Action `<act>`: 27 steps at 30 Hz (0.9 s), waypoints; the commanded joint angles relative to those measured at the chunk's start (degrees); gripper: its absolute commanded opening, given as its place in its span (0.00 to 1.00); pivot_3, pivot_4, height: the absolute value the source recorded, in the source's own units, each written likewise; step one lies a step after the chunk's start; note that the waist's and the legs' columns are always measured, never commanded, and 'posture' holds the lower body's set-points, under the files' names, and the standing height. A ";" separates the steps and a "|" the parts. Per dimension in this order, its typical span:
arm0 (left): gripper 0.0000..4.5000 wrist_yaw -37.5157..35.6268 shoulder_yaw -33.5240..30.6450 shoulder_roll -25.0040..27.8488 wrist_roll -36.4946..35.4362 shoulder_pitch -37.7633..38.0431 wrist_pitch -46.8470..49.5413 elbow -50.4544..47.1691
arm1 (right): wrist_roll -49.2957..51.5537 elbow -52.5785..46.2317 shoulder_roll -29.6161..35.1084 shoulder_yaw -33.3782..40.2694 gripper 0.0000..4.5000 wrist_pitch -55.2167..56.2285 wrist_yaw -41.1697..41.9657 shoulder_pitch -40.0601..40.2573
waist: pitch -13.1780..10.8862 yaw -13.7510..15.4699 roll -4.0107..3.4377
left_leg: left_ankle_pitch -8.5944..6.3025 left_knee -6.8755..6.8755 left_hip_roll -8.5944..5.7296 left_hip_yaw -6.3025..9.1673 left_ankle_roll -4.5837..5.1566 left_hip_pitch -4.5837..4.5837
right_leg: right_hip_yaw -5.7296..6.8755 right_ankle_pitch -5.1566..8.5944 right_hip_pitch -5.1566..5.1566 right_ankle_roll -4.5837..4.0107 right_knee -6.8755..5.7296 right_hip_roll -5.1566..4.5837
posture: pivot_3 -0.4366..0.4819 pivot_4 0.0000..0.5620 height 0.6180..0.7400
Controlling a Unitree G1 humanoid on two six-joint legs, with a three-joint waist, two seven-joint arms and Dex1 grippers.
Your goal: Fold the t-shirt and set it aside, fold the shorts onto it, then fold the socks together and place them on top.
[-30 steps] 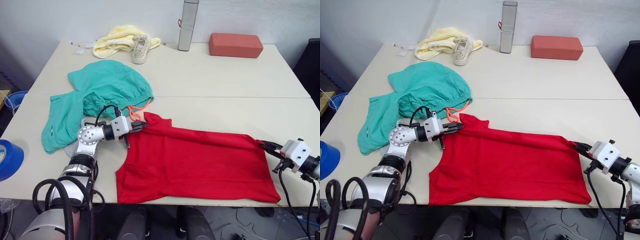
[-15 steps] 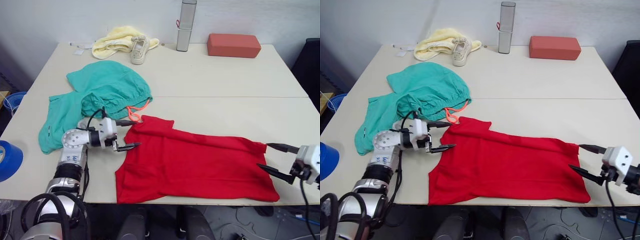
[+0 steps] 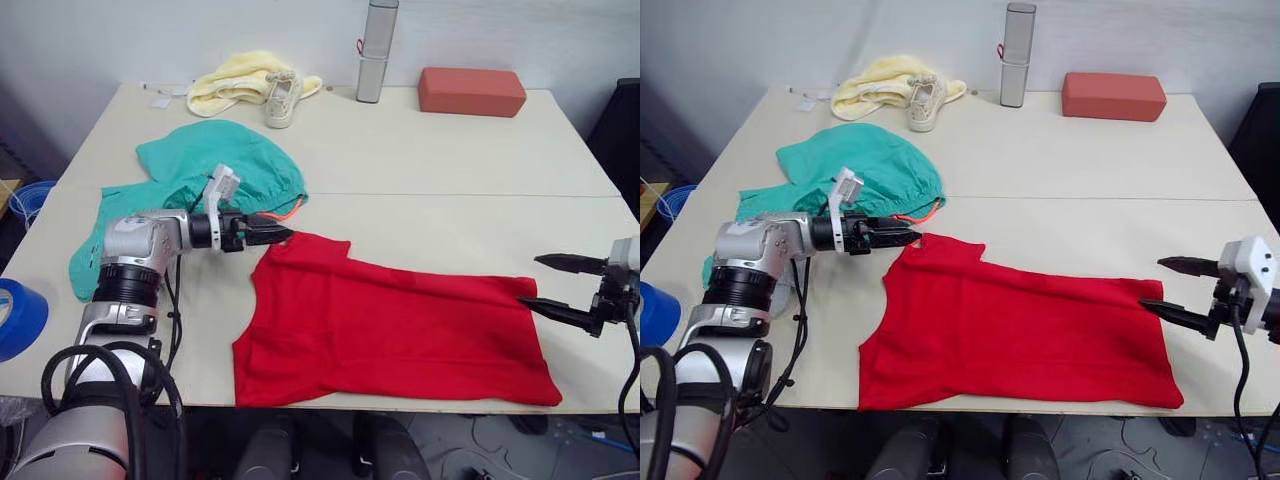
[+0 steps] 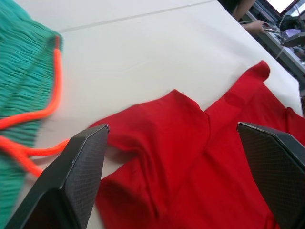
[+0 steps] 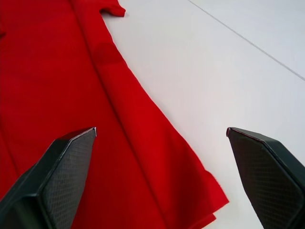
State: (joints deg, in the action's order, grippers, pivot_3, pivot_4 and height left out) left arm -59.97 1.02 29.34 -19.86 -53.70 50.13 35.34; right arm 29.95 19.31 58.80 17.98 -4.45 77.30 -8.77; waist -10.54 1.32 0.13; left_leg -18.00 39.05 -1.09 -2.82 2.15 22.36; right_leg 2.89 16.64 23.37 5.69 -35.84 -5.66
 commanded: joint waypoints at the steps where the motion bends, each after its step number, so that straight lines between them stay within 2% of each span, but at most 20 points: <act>1: 1.00 2.91 0.69 -0.77 2.00 -3.99 1.91 4.98 | -0.68 -0.78 -0.56 -0.48 0.99 -1.33 0.18 -1.08 | -0.01 -0.01 0.01 | 0.01 0.01 0.00 -0.05 -0.01 -0.01 | 0.02 0.00 0.02 0.00 -0.02 0.01 | 0.48 0.27 1.00; 6: 1.00 4.68 0.26 -2.71 2.71 -9.45 4.57 12.46 | -1.32 -0.86 -0.94 -0.81 0.99 -2.37 0.50 -1.48 | -0.01 -0.01 0.02 | 0.02 0.02 0.00 -0.15 0.00 -0.01 | 0.05 0.00 0.09 0.01 -0.09 0.01 | 0.48 0.27 1.00; 11: 1.00 2.39 2.02 -3.44 3.25 -12.85 9.16 16.40 | -1.46 -1.18 -1.31 -0.48 0.99 -2.85 0.24 -1.28 | -0.01 0.05 0.02 | 0.02 0.03 -0.03 -0.17 -0.01 0.00 | 0.09 -0.02 0.09 0.03 -0.08 0.00 | 0.48 0.27 1.00; 27: 1.00 0.31 4.01 -2.45 7.83 -16.77 8.92 22.40 | -1.10 -3.26 -2.35 0.44 0.99 -3.61 -0.83 0.93 | -0.02 -0.01 0.03 | 0.01 0.03 -0.02 -0.22 -0.04 -0.01 | 0.08 -0.02 0.13 0.04 -0.09 0.00 | 0.48 0.27 1.00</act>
State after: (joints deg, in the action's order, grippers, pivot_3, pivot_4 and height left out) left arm -58.68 5.16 26.29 -12.52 -69.02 59.06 57.37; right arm 28.18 17.81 56.58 16.26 -7.99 76.75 -7.97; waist -10.56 1.31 0.16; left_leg -17.99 39.08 -1.10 -3.03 2.11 22.35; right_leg 2.97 16.62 23.49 5.72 -35.93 -5.65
